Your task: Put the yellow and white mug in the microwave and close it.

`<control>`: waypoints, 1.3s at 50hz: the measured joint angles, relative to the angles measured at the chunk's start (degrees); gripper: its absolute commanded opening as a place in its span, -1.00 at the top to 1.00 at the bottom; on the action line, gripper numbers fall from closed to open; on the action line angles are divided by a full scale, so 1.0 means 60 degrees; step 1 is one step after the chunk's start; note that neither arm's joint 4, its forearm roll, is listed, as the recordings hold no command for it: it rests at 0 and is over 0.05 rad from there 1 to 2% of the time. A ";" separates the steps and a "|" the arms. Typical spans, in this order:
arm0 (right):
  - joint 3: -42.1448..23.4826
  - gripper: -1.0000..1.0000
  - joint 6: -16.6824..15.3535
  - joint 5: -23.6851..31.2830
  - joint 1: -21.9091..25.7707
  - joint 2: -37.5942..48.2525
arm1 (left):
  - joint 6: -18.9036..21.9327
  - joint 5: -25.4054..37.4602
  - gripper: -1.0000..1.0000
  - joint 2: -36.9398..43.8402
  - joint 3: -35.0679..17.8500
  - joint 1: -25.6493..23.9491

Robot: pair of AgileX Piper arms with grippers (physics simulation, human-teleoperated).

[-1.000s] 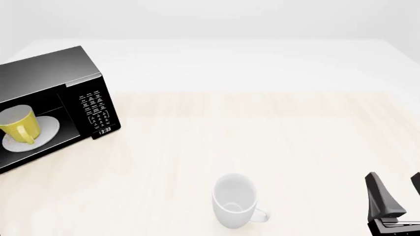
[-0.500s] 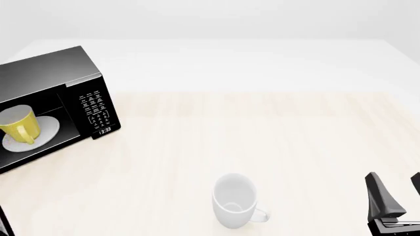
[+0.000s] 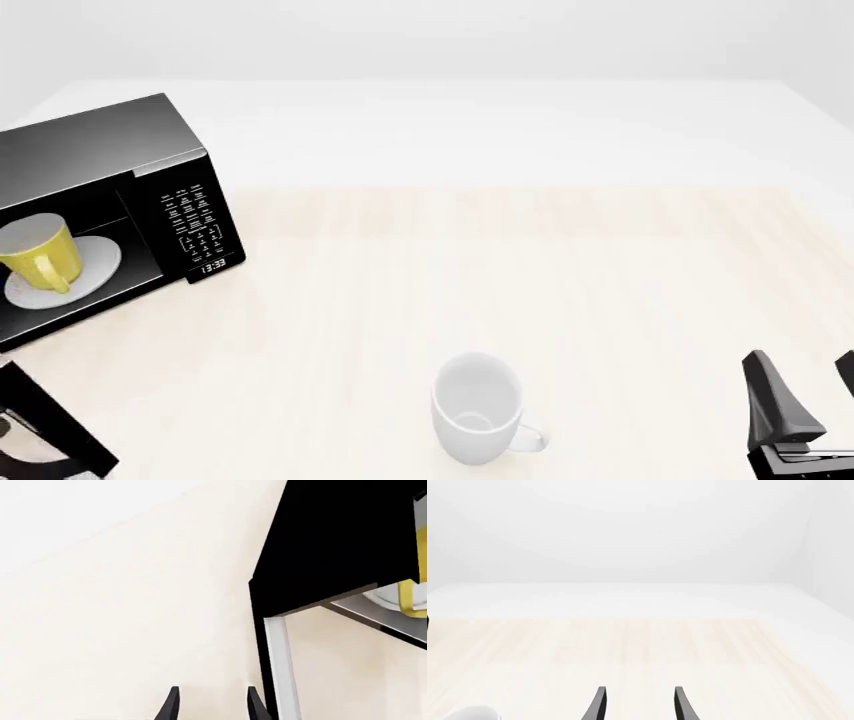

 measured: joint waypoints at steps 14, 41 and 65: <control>0.0000 -1.00 0.0000 0.0000 0.0000 0.0000 | -0.0155 0.0396 -1.00 -0.0998 0.0215 -0.0994; 0.0000 -1.00 -0.0001 0.0000 0.0000 0.0000 | 0.0045 0.0781 -1.00 -0.1556 -0.0188 -0.2200; 0.0000 -1.00 0.0000 0.0000 0.0000 -0.0001 | 0.0036 0.0865 -1.00 -0.1300 -0.0886 -0.2882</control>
